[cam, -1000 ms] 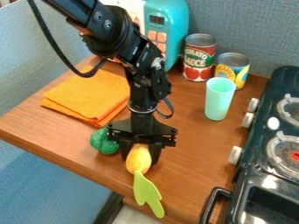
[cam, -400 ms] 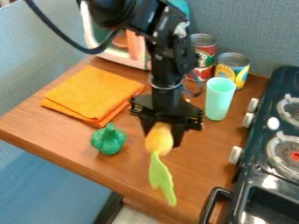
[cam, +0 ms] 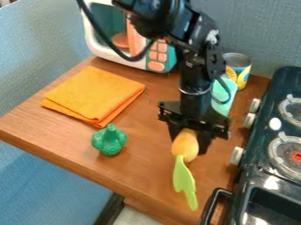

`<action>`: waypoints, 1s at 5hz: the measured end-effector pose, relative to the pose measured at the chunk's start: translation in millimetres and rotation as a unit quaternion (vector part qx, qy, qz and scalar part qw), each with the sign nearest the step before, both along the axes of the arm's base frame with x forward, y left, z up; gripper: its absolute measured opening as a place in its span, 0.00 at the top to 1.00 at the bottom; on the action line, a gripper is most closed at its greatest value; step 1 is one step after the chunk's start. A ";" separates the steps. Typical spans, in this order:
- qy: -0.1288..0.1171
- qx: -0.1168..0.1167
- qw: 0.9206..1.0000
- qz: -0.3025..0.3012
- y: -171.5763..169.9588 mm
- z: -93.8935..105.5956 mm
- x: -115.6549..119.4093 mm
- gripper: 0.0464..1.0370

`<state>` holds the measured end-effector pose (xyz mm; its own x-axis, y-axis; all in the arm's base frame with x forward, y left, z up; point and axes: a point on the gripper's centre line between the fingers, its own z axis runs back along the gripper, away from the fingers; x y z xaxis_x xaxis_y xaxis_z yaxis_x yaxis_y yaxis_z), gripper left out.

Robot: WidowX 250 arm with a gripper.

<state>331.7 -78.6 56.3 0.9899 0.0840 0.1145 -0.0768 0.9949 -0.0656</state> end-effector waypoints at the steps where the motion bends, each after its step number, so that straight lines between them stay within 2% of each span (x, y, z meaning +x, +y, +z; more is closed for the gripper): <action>1: 0.016 -0.004 1.000 0.004 -4.2 -14.9 8.2 0.44; 3: 0.032 -0.001 0.999 0.021 -5.8 -32.8 18.2 0.44; 4: 0.032 0.001 0.999 0.022 -6.3 -33.1 22.7 0.40; 5: 0.035 -0.004 0.999 0.015 -8.4 -34.5 23.0 0.20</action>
<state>354.6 -87.0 21.9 0.9925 0.1135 0.0443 -0.1104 0.9916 -0.0668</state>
